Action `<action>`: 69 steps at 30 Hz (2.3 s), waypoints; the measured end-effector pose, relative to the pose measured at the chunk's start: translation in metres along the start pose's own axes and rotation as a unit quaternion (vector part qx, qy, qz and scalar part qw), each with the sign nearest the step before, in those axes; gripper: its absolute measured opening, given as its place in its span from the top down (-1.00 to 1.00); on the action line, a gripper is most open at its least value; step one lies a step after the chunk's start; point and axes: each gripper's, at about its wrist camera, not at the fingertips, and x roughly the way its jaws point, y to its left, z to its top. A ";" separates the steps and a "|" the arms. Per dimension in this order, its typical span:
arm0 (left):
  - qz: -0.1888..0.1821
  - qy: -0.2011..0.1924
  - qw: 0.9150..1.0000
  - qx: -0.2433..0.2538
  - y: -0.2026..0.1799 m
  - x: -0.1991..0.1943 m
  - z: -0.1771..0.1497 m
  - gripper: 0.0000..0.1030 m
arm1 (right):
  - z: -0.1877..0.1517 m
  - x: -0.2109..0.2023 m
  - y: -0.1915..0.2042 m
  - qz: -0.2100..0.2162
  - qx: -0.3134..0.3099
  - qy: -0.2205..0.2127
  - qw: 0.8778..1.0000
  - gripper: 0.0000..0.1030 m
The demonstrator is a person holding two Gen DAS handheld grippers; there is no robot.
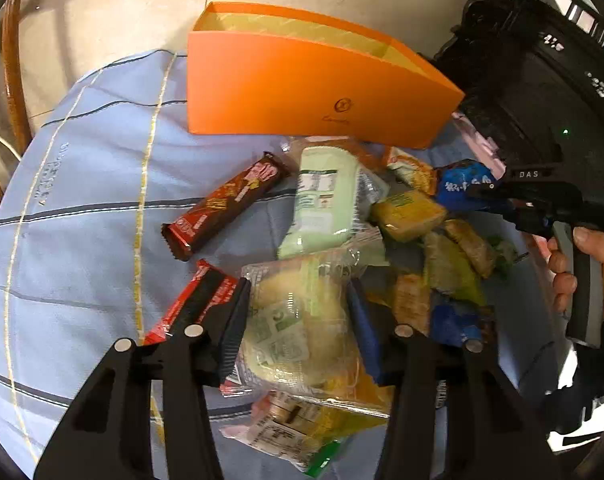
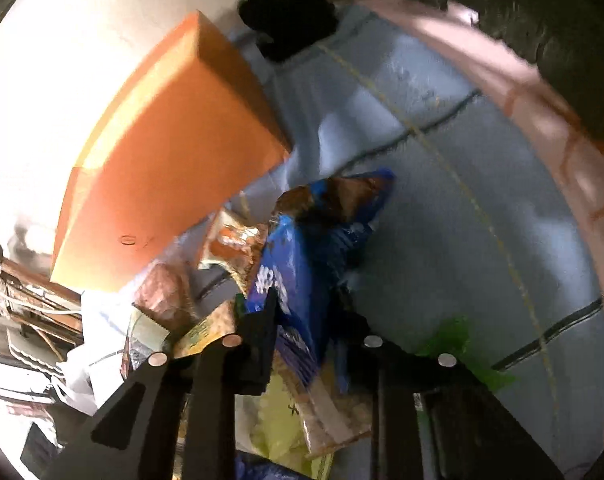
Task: Organize snacks
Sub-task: 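Grasp clear bun bag with left tool while right tool grasps blue cookie bag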
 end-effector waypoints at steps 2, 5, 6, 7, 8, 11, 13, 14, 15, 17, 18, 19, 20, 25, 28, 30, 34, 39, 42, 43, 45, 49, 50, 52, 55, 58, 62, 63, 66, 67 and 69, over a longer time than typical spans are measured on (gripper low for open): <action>-0.009 -0.012 1.000 0.003 -0.003 -0.008 0.001 0.11 | -0.001 -0.013 0.004 0.007 -0.011 -0.016 1.000 0.59; -0.017 -0.026 1.000 0.002 -0.006 -0.017 0.005 0.12 | -0.001 -0.027 0.017 0.005 -0.043 -0.034 0.998 0.59; -0.021 -0.032 0.999 0.001 -0.007 -0.022 0.007 0.12 | -0.001 -0.034 0.022 0.010 -0.051 -0.041 0.998 0.59; -0.024 -0.038 0.999 0.000 -0.007 -0.026 0.009 0.12 | -0.001 -0.038 0.024 0.014 -0.052 -0.044 0.998 0.59; -0.025 -0.044 0.999 -0.001 -0.008 -0.031 0.011 0.12 | -0.002 -0.046 0.027 0.025 -0.055 -0.052 0.997 0.59; -0.031 -0.065 0.997 0.001 -0.012 -0.048 0.017 0.12 | -0.002 -0.061 0.039 0.048 -0.061 -0.062 0.995 0.60; -0.035 -0.076 0.997 0.000 -0.012 -0.058 0.020 0.12 | -0.003 -0.075 0.048 0.064 -0.072 -0.071 0.993 0.60; -0.037 -0.080 0.996 -0.001 -0.013 -0.062 0.022 0.12 | -0.004 -0.080 0.052 0.070 -0.077 -0.074 0.992 0.61; -0.037 -0.084 0.996 -0.002 -0.014 -0.066 0.023 0.12 | -0.005 -0.087 0.057 0.077 -0.083 -0.078 0.991 0.63; -0.039 -0.092 0.995 -0.001 -0.015 -0.074 0.025 0.12 | -0.006 -0.095 0.068 0.092 -0.092 -0.086 0.988 0.70; -0.037 -0.096 0.995 0.001 -0.017 -0.078 0.027 0.12 | -0.006 -0.099 0.073 0.099 -0.097 -0.089 0.986 0.91; -0.036 -0.100 0.994 0.003 -0.018 -0.082 0.028 0.12 | -0.005 -0.104 0.078 0.104 -0.104 -0.095 0.985 0.92; -0.038 -0.103 0.994 0.003 -0.018 -0.085 0.028 0.12 | -0.006 -0.110 0.084 0.107 -0.114 -0.098 0.983 0.92; -0.024 -0.082 0.996 0.002 -0.017 -0.081 0.025 0.11 | -0.012 -0.086 0.085 0.040 -0.148 -0.049 0.987 0.84; -0.029 -0.068 0.997 -0.012 -0.010 -0.075 0.014 0.11 | -0.025 -0.078 0.067 -0.012 -0.137 -0.053 0.989 -0.42; -0.029 -0.063 0.997 -0.013 -0.008 -0.074 0.009 0.11 | -0.030 -0.073 0.047 -0.034 -0.118 -0.060 0.991 -0.75; -0.028 -0.054 0.998 -0.013 -0.008 -0.068 0.004 0.11 | -0.028 -0.039 0.021 -0.035 -0.035 0.016 0.999 -0.74; -0.031 -0.044 0.999 -0.004 -0.014 -0.062 0.002 0.11 | -0.040 -0.011 0.072 -0.147 -0.119 0.018 0.982 -0.74; -0.031 -0.039 0.999 -0.001 -0.015 -0.059 0.001 0.11 | -0.055 0.012 0.104 -0.225 -0.205 0.014 0.952 -0.75; -0.030 -0.037 0.999 -0.001 -0.015 -0.059 0.000 0.11 | -0.061 0.019 0.110 -0.252 -0.228 0.010 0.940 -0.72; -0.027 -0.035 0.999 -0.002 -0.012 -0.059 -0.001 0.11 | -0.065 0.026 0.105 -0.266 -0.235 0.019 0.935 -0.51; -0.024 -0.035 0.999 -0.018 -0.003 -0.059 -0.002 0.10 | -0.057 0.016 0.085 -0.216 -0.199 0.019 0.956 -0.14; -0.024 -0.034 0.999 -0.022 0.000 -0.059 -0.002 0.10 | -0.055 0.010 0.077 -0.190 -0.182 0.020 0.965 -0.11; -0.027 -0.031 0.999 -0.032 0.002 -0.056 -0.001 0.10 | -0.050 -0.001 0.060 -0.136 -0.143 0.020 0.980 0.02; -0.031 -0.030 0.999 -0.028 -0.002 -0.054 -0.001 0.10 | -0.046 -0.016 0.043 -0.095 -0.111 0.012 0.989 0.13; -0.035 -0.030 0.999 -0.019 -0.009 -0.053 0.001 0.10 | -0.045 -0.036 0.033 -0.060 -0.099 -0.002 0.993 0.17; -0.040 -0.032 0.999 -0.010 -0.016 -0.053 0.002 0.10 | -0.043 -0.061 0.029 -0.030 -0.097 -0.025 0.994 0.17; -0.041 -0.033 0.999 -0.008 -0.017 -0.054 0.003 0.10 | -0.043 -0.066 0.030 -0.025 -0.098 -0.028 0.995 0.17; -0.045 -0.042 0.998 -0.004 -0.021 -0.059 0.005 0.10 | -0.043 -0.076 0.037 -0.009 -0.100 -0.036 0.994 0.17; -0.046 -0.045 0.998 -0.002 -0.021 -0.062 0.006 0.10 | -0.042 -0.081 0.039 -0.003 -0.102 -0.040 0.994 0.17; -0.049 -0.052 0.997 -0.001 -0.023 -0.067 0.009 0.10 | -0.042 -0.090 0.048 0.002 -0.111 -0.051 0.993 0.17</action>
